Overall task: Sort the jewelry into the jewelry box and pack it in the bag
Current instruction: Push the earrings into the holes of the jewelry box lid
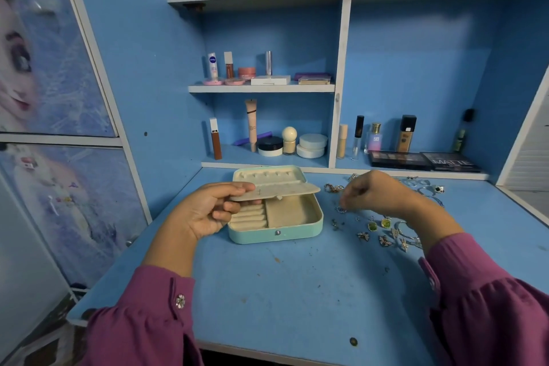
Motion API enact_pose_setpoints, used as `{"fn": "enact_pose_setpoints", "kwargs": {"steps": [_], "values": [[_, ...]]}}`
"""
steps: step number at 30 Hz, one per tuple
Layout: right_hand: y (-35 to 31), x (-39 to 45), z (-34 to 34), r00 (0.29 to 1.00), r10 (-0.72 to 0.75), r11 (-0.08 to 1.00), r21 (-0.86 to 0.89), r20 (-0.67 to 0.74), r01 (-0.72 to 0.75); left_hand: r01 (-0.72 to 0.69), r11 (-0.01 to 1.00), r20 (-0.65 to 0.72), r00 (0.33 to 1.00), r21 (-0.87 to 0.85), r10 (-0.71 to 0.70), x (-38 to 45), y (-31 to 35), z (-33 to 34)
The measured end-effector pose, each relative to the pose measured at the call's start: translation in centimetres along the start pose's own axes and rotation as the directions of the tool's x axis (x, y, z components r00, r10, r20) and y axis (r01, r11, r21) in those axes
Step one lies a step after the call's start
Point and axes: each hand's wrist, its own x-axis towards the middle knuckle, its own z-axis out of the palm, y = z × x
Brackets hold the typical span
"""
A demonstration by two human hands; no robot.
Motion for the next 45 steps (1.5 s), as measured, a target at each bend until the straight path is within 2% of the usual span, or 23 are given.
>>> {"fn": "enact_pose_setpoints", "kwargs": {"steps": [7, 17, 39, 45], "values": [[0.0, 0.0, 0.4, 0.988, 0.076, 0.973, -0.225, 0.137, -0.043, 0.013, 1.000, -0.013, 1.000, 0.018, -0.013, 0.0, -0.1, 0.0], [-0.3, 0.3, 1.3, 0.995, 0.049, 0.909, -0.416, 0.089, -0.007, 0.032, 0.999, -0.051, 0.998, -0.007, -0.032, -0.2, 0.2, 0.2], [-0.3, 0.3, 1.5, 0.994, 0.073, 0.896, -0.443, 0.083, -0.029, -0.007, 1.000, -0.114, 0.993, -0.013, 0.005, -0.8, 0.2, 0.8], [-0.3, 0.5, 1.4, 0.996, 0.034, 0.885, -0.465, 0.081, 0.008, 0.004, 1.000, -0.122, 0.992, -0.002, -0.004, -0.9, 0.1, 0.9]]}}
